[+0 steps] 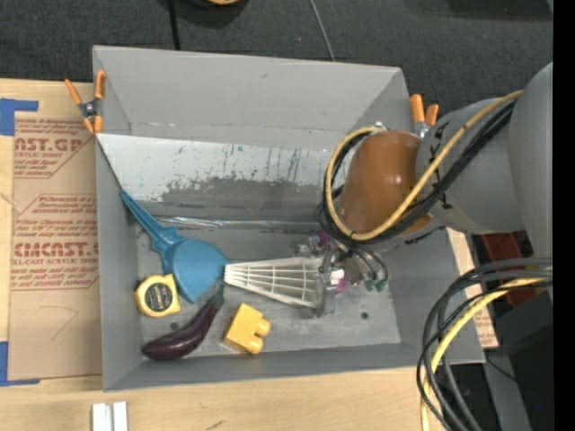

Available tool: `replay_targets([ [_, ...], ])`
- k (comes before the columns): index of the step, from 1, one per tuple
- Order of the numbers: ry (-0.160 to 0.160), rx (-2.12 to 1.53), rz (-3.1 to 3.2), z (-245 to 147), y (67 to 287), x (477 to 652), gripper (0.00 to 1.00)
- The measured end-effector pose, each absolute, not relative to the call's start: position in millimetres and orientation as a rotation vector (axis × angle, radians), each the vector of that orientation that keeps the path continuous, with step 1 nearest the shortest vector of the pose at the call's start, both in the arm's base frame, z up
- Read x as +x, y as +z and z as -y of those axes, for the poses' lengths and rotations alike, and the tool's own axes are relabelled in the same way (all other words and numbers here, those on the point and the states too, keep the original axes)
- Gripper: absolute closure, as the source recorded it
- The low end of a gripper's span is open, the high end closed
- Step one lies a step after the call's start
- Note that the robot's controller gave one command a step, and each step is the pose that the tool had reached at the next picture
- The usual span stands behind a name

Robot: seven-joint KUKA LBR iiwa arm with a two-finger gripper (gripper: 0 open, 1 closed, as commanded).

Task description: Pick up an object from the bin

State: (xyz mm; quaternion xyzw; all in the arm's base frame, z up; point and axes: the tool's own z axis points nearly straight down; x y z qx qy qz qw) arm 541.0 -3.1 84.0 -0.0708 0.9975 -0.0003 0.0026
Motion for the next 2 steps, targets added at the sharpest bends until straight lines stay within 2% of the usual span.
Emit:
replay_targets([
  [1, -0.001, -0.222, -3.128, 3.1, 84.0, 541.0, 1.00],
  [2, 0.002, -0.224, -3.138, 0.6, 119.7, 540.6, 1.00],
])
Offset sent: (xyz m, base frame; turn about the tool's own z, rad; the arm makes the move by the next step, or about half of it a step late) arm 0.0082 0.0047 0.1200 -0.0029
